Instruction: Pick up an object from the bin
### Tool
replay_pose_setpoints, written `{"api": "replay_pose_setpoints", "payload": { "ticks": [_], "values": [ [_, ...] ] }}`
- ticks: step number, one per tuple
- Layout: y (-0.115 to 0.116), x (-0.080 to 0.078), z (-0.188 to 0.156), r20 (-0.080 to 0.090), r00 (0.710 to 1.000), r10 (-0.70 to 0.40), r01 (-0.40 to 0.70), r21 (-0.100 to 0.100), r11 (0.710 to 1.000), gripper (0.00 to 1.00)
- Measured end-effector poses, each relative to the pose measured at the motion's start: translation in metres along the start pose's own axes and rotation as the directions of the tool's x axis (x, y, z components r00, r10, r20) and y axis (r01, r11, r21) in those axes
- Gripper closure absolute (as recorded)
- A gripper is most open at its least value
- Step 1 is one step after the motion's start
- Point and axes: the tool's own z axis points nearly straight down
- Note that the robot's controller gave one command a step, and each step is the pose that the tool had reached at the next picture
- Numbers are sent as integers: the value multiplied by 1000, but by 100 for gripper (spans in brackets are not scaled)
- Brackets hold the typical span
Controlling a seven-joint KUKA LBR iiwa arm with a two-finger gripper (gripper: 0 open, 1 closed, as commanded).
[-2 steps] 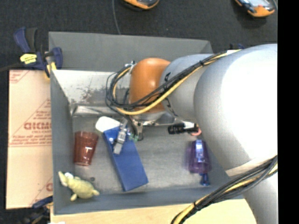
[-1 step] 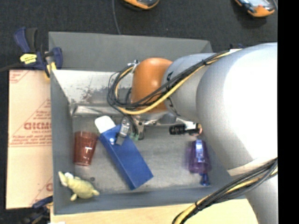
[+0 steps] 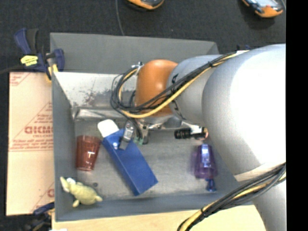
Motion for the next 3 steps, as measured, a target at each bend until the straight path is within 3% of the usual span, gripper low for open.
{"api": "replay_pose_setpoints", "payload": {
  "ticks": [1,3],
  "values": [
    [-1,0,-26,-4,1000,0,0,2,1000,100],
    [-1,-1,-39,0,1000,0,0,-1,1000,100]
  ]
}}
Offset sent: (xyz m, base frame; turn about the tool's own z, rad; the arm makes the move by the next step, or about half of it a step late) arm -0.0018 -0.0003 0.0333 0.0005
